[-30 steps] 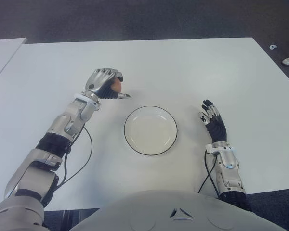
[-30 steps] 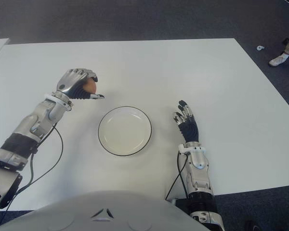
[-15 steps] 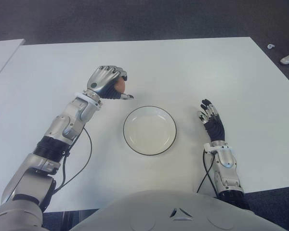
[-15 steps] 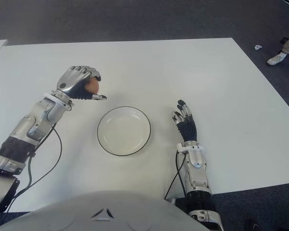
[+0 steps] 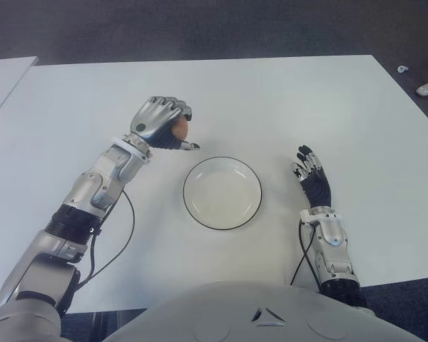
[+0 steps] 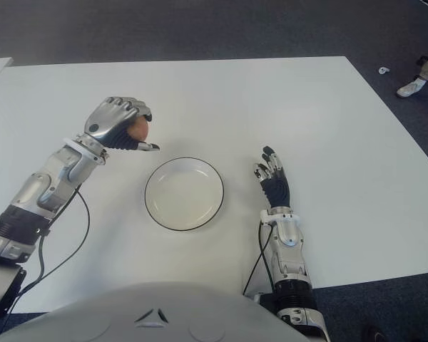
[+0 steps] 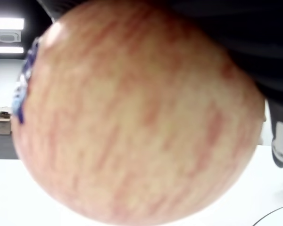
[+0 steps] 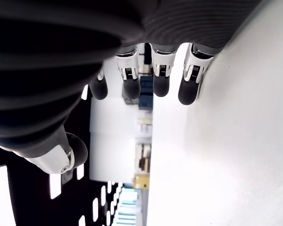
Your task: Put the apples into the plate.
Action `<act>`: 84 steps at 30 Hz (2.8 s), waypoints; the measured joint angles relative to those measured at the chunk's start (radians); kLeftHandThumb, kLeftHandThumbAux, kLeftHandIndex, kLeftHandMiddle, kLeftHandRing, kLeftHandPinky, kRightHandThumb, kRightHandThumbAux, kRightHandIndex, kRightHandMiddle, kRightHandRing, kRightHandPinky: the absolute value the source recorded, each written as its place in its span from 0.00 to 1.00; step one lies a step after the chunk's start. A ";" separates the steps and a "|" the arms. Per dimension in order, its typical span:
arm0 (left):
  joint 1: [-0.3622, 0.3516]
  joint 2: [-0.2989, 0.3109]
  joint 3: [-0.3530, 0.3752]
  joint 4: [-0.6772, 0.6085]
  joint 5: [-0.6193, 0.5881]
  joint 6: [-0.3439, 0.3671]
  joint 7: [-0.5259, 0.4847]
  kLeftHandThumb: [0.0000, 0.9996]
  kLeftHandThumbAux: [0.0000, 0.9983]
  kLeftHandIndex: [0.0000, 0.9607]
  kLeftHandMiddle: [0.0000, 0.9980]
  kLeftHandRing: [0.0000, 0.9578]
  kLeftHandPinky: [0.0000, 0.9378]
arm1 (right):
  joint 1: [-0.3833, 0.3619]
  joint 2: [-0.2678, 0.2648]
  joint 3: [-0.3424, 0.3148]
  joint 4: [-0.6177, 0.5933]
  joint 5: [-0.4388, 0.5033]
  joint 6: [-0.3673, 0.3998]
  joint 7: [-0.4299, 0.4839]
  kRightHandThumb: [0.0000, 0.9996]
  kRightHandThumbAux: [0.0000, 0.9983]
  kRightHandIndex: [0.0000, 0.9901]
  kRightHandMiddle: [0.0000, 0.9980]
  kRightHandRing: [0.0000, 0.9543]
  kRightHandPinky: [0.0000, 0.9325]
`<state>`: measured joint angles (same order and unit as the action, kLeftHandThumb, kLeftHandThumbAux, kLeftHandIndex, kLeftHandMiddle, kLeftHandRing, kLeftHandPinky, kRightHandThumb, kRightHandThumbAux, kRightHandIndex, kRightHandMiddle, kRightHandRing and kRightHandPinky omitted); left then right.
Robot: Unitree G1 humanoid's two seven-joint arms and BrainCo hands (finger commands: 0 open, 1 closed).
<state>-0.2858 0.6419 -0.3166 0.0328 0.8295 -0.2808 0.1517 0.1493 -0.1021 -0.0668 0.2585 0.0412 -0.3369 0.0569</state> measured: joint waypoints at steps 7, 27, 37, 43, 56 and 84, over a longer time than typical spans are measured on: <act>0.012 -0.049 -0.033 -0.086 0.039 -0.031 0.000 0.75 0.69 0.46 0.86 0.90 0.90 | -0.010 0.005 0.004 0.010 -0.004 -0.001 -0.007 0.11 0.56 0.01 0.04 0.00 0.00; 0.083 -0.128 -0.132 -0.074 0.145 -0.157 0.059 0.75 0.69 0.46 0.85 0.91 0.91 | -0.018 0.020 0.020 0.013 -0.048 -0.002 -0.063 0.12 0.56 0.02 0.06 0.01 0.00; 0.086 -0.177 -0.170 -0.030 0.172 -0.159 0.071 0.75 0.69 0.46 0.84 0.90 0.90 | -0.012 0.024 0.020 0.004 -0.044 -0.002 -0.063 0.11 0.57 0.02 0.08 0.03 0.00; 0.084 -0.201 -0.200 -0.009 0.175 -0.159 0.071 0.75 0.69 0.46 0.84 0.90 0.90 | 0.000 0.029 0.021 -0.006 -0.039 -0.002 -0.056 0.11 0.56 0.02 0.08 0.02 0.00; 0.081 -0.247 -0.242 0.056 0.171 -0.120 -0.010 0.75 0.69 0.46 0.84 0.89 0.89 | -0.001 0.033 0.017 -0.001 -0.037 -0.009 -0.052 0.10 0.58 0.02 0.09 0.01 0.00; 0.066 -0.296 -0.276 0.198 0.139 -0.108 0.001 0.75 0.69 0.46 0.81 0.86 0.87 | 0.014 0.039 0.004 -0.008 0.011 -0.018 0.009 0.09 0.59 0.02 0.10 0.04 0.00</act>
<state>-0.2203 0.3462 -0.5929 0.2305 0.9682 -0.3891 0.1528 0.1637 -0.0635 -0.0626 0.2506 0.0524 -0.3553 0.0655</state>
